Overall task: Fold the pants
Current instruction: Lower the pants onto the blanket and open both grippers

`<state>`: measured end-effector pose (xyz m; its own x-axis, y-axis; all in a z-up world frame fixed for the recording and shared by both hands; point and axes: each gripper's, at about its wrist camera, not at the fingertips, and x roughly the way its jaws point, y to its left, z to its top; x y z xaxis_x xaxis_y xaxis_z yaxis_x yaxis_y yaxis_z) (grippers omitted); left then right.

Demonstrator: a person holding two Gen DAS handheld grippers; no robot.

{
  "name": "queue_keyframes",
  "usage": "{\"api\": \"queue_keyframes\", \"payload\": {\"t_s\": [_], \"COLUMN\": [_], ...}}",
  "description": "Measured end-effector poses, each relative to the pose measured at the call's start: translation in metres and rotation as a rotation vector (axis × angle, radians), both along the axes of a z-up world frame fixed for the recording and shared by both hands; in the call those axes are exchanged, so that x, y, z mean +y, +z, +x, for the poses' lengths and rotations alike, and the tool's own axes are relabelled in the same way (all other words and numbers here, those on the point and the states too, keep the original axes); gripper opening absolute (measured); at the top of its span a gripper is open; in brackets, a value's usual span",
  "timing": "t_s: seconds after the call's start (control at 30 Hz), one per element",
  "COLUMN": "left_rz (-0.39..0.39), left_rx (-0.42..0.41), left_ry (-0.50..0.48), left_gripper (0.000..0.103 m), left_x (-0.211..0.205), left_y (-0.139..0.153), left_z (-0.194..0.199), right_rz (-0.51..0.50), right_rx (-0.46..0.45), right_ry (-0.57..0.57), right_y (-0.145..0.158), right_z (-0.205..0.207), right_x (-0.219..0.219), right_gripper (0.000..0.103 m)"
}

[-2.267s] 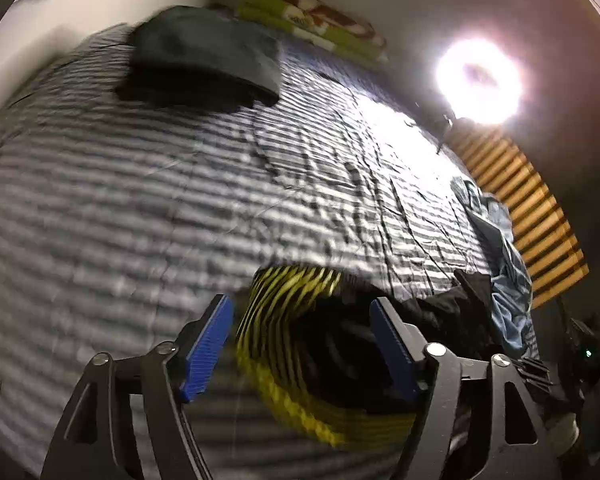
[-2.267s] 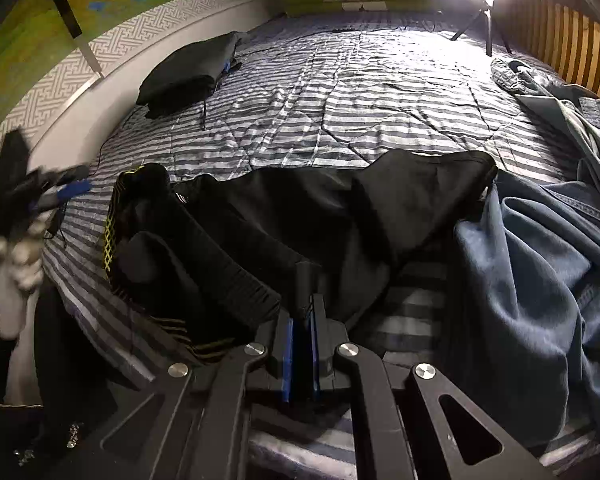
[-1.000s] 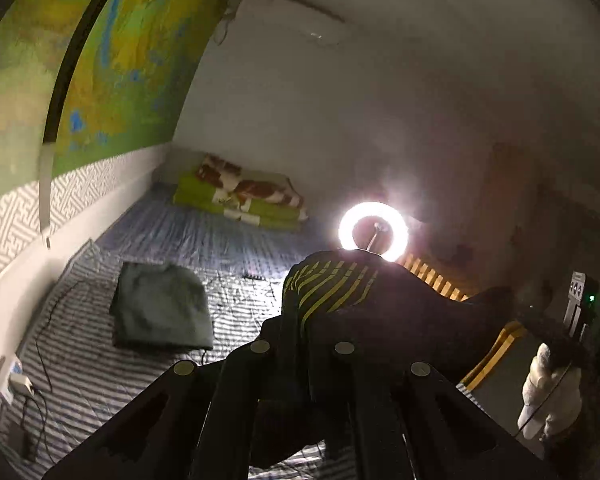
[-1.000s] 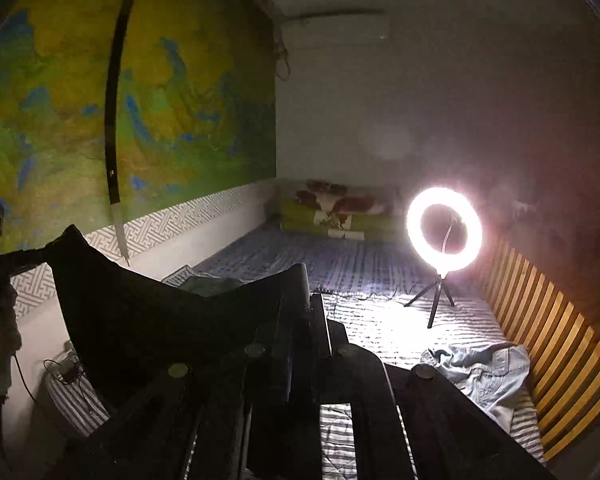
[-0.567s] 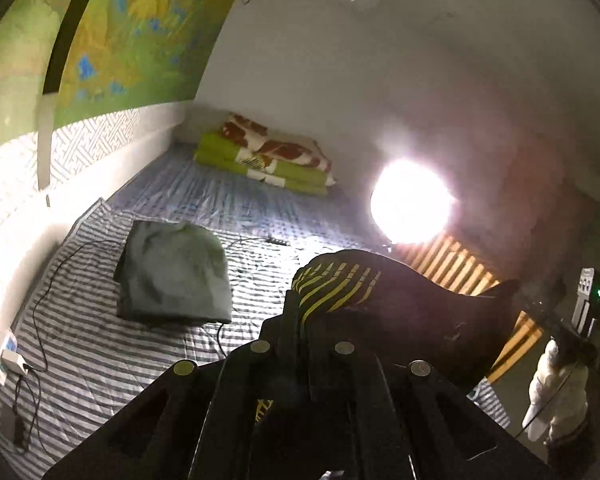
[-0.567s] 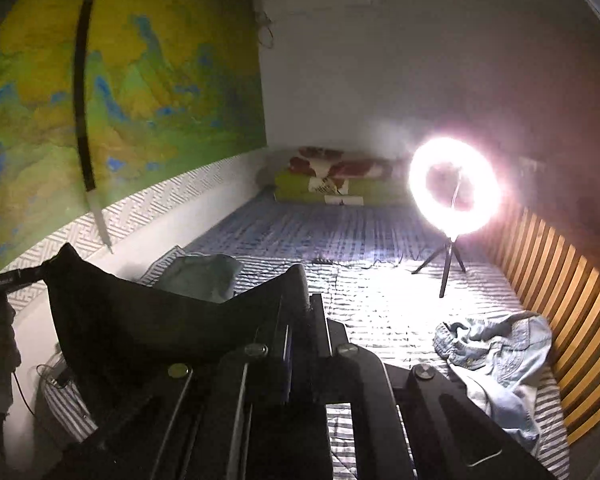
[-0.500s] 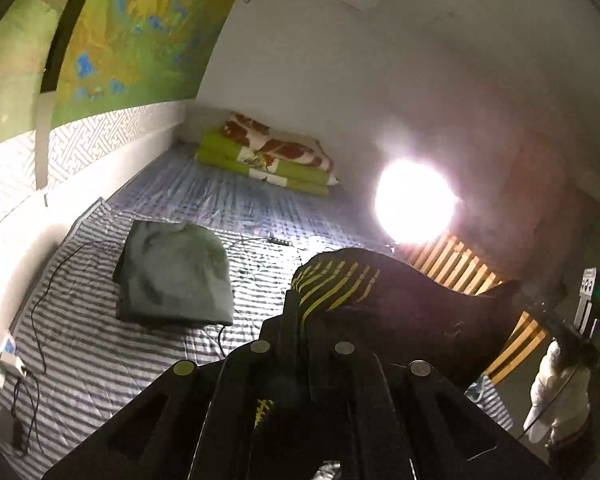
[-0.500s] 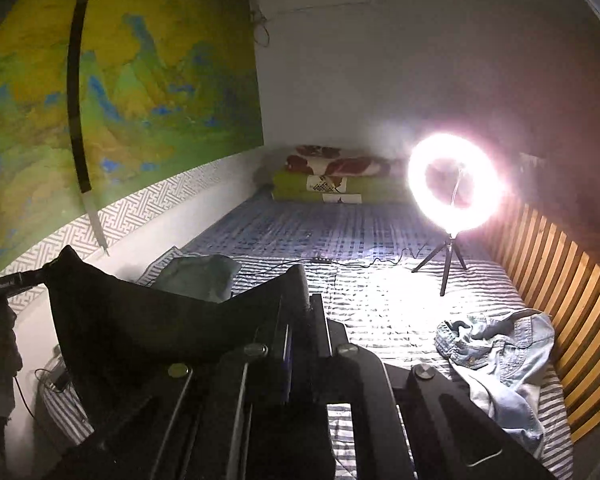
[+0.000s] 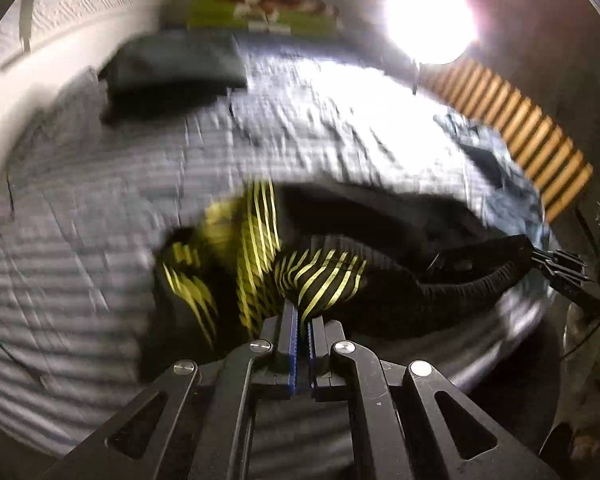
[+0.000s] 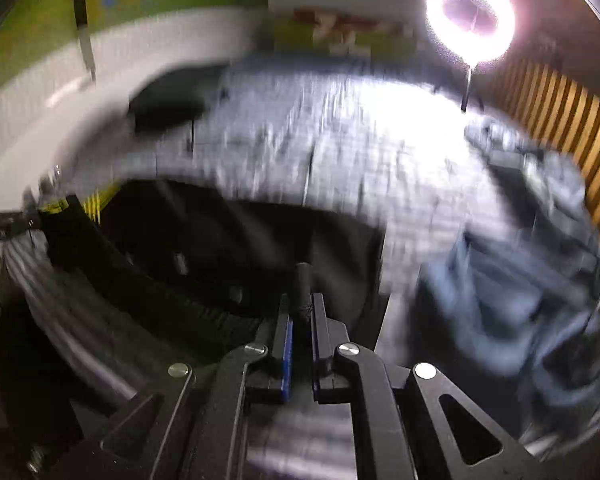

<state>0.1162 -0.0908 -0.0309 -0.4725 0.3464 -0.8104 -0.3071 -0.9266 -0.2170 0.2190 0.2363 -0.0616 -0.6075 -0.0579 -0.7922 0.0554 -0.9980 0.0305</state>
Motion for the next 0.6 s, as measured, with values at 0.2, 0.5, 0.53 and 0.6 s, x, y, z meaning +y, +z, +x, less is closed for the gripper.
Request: {"api": "queue_keyframes", "payload": {"t_s": [0.2, 0.5, 0.53, 0.6], "left_rz": [-0.075, 0.054, 0.05, 0.038], "left_rx": [-0.101, -0.059, -0.063, -0.091], "left_ry": [-0.09, -0.035, -0.021, -0.013], "left_gripper": [0.027, 0.054, 0.054, 0.054], "left_x": [-0.004, -0.014, -0.01, 0.0], "left_y": [-0.023, 0.028, 0.031, 0.025], "left_z": [0.052, 0.053, 0.043, 0.032], "right_rz": [-0.004, -0.028, -0.032, -0.03], "right_rx": [-0.097, -0.005, -0.009, -0.044], "right_ry": [0.022, -0.021, -0.022, 0.001], "right_y": [-0.02, 0.03, 0.03, 0.022], "right_z": [0.033, 0.034, 0.026, 0.01], "right_x": [0.005, 0.02, 0.018, 0.01], "right_gripper": [0.01, 0.027, 0.027, 0.027]}}
